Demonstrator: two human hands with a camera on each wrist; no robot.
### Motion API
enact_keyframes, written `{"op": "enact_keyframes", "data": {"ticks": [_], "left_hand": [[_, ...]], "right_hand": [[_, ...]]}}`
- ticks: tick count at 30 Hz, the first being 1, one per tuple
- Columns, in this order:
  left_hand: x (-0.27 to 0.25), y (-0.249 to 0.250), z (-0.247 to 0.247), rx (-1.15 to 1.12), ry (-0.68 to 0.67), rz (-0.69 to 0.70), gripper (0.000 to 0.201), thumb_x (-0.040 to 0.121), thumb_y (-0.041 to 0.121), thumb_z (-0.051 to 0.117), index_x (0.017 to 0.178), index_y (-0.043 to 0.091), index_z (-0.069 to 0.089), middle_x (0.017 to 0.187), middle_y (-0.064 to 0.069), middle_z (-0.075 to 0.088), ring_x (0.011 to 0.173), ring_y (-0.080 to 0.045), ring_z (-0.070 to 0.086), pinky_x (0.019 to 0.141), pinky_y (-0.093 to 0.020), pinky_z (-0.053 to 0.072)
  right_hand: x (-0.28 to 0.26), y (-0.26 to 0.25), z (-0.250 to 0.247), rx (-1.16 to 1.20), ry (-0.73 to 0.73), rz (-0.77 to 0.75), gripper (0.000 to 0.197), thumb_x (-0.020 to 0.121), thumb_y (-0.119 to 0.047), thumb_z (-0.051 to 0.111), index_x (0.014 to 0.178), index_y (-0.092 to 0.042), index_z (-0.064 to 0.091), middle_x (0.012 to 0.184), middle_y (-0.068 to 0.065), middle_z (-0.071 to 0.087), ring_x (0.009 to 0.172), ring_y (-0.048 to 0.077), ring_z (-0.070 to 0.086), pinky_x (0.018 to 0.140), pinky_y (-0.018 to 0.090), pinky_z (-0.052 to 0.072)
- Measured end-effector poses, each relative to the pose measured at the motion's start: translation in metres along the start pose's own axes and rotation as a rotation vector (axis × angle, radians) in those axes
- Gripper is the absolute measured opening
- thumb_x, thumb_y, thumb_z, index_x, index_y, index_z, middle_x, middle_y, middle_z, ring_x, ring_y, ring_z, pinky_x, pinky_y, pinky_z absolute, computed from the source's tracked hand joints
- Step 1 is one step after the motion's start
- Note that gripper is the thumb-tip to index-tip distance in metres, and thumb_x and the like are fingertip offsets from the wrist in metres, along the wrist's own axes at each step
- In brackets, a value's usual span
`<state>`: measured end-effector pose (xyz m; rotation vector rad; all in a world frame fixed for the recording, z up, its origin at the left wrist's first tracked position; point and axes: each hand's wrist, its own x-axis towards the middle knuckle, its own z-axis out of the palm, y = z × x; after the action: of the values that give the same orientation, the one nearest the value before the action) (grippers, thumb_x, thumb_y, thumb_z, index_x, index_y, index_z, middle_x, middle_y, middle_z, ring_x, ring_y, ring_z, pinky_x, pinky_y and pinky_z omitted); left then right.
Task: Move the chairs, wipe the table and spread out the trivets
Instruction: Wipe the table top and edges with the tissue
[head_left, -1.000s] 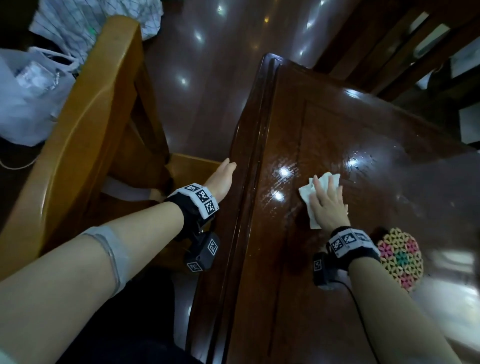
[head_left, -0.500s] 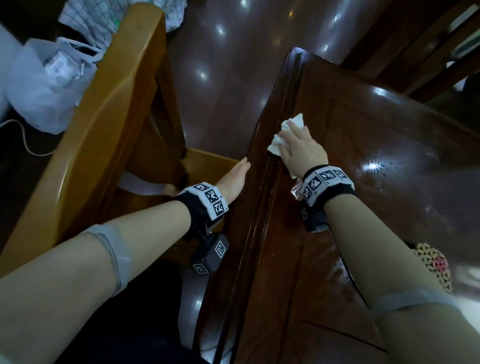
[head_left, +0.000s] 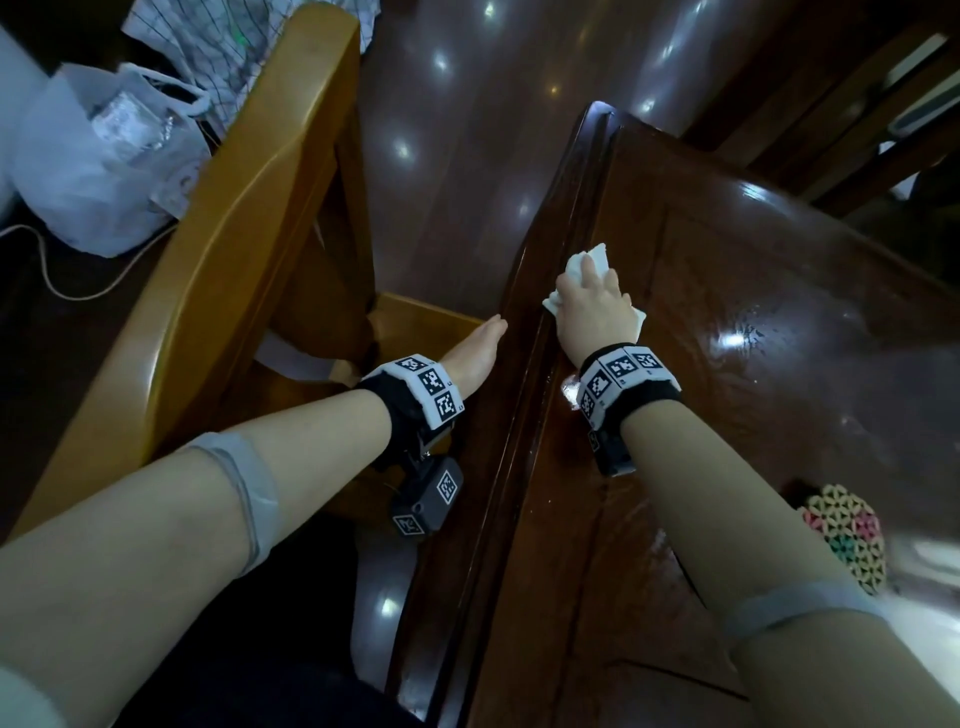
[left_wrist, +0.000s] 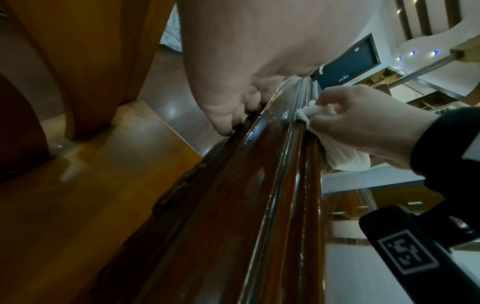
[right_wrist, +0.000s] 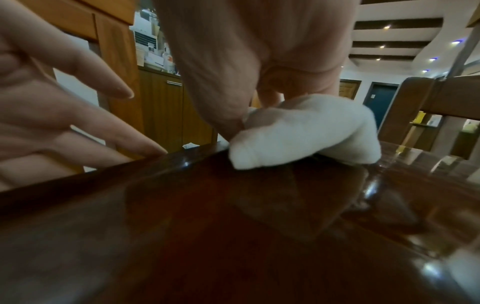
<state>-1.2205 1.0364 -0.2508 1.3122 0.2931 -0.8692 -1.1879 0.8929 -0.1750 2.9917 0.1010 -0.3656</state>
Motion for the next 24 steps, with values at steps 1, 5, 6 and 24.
{"op": "enact_keyframes", "data": {"ticks": [1,5,6,24], "left_hand": [[0.0,-0.002,-0.001,0.008,-0.007,-0.008,0.085,0.077,0.071,0.03,0.15,0.027,0.029,0.154,0.009,0.032,0.141,-0.009,0.029,0.119,-0.04,0.018],[0.001,-0.007,-0.005,0.037,0.012,-0.038,0.088,0.071,0.076,0.029,0.145,0.029,0.039,0.148,0.006,0.042,0.136,-0.013,0.038,0.116,-0.042,0.024],[0.001,-0.008,-0.005,0.046,0.028,-0.049,0.089,0.07,0.077,0.029,0.144,0.029,0.041,0.147,0.004,0.044,0.135,-0.014,0.04,0.115,-0.042,0.026],[-0.036,0.01,0.002,0.049,0.05,-0.099,0.082,0.074,0.061,0.023,0.141,0.02,0.046,0.143,-0.003,0.048,0.132,-0.024,0.044,0.113,-0.045,0.03]], "right_hand": [[-0.003,-0.002,0.0,-0.006,-0.013,-0.004,0.024,0.095,-0.012,0.049,0.118,-0.012,0.055,0.15,0.015,0.032,0.121,0.038,0.042,0.096,0.054,0.044],[-0.031,-0.011,0.003,-0.058,-0.063,-0.032,0.029,0.094,-0.012,0.051,0.123,-0.014,0.053,0.153,0.014,0.026,0.132,0.04,0.031,0.105,0.056,0.037],[-0.041,-0.014,0.005,-0.073,-0.083,-0.039,0.031,0.095,-0.013,0.051,0.126,-0.014,0.052,0.154,0.014,0.024,0.136,0.041,0.026,0.107,0.056,0.034],[-0.167,-0.01,-0.036,0.491,0.121,0.301,0.012,0.092,-0.017,0.058,0.093,-0.005,0.059,0.073,0.002,0.062,0.055,0.013,0.052,0.05,0.014,0.045]]}}
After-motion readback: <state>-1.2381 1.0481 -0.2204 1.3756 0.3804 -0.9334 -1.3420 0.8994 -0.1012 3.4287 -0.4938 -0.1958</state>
